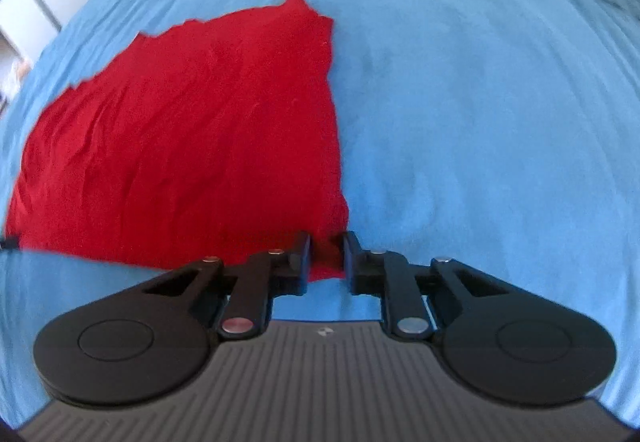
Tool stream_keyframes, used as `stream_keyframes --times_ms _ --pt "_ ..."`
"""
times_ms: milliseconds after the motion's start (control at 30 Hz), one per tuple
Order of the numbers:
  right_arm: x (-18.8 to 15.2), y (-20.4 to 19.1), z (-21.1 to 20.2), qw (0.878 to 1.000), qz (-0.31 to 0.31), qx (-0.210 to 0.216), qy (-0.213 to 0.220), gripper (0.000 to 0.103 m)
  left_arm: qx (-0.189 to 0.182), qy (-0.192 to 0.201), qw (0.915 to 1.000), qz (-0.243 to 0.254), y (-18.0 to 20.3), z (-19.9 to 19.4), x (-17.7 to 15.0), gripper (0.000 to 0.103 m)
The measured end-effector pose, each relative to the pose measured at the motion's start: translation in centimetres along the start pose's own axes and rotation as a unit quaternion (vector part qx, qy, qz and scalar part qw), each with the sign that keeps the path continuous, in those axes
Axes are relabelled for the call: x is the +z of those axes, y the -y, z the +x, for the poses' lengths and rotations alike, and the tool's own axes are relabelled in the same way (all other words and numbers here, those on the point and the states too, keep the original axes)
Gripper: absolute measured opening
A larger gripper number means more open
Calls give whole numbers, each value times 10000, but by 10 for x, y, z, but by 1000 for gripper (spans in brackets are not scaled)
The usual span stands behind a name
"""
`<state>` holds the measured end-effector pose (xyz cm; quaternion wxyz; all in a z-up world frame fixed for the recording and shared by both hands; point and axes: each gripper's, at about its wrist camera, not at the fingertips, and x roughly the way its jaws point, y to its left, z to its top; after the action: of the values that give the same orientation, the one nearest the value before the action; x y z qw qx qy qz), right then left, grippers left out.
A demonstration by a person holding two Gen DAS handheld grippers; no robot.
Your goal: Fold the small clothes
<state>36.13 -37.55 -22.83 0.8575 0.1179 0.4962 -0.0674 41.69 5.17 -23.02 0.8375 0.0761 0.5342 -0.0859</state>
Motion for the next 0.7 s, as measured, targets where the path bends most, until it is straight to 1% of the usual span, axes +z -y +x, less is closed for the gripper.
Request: stream_keyframes --times_ms 33,67,167,200,233,267,300,333,367,400,433,467,500,567,700 --pt "-1 -3 -1 9998 -177 -76 -12 27 216 -79 9996 193 3 2 -2 12" --pt "-2 -5 -1 9994 -317 -153 -18 27 293 -127 9990 317 5 3 -5 12" --pt "-4 -6 0 9991 -376 -197 -34 27 295 -94 9991 284 4 2 -6 13" --pt "-4 -6 0 9992 -361 -193 -35 28 277 -62 9993 229 4 0 -5 18" --pt "-4 -7 -1 9992 -364 -189 -28 31 280 -45 9995 147 4 -5 -5 26" --pt "-3 -7 -3 9992 -337 -198 18 40 308 4 9995 46 5 -12 -3 50" --pt "-2 -7 -8 9993 -275 -230 93 66 334 136 9993 8 8 -19 0 74" --pt "-2 -8 -15 9992 -221 -272 175 77 372 327 9988 1 12 -31 0 79" --pt "-3 -9 -26 9988 -200 -268 362 89 391 539 9978 18 19 -43 1 86" --pt "-7 -11 -39 9980 -194 -219 555 94 377 727 9966 44 29 -54 5 97" --pt "-8 -14 -48 9977 -177 -169 630 97 328 854 9958 49 38 -62 8 102" --pt "-11 -17 -56 9978 -154 -143 624 99 232 945 9952 40 48 -68 11 103" --pt "-15 -19 -63 9981 -113 -100 591 99 41 1012 9948 30 60 -72 16 103" --pt "-23 -23 -68 9990 19 94 444 100 -279 1015 9944 -2 80 -68 28 103" --pt "-37 -28 -49 9986 458 235 141 100 -538 977 9938 -47 120 -38 52 103"
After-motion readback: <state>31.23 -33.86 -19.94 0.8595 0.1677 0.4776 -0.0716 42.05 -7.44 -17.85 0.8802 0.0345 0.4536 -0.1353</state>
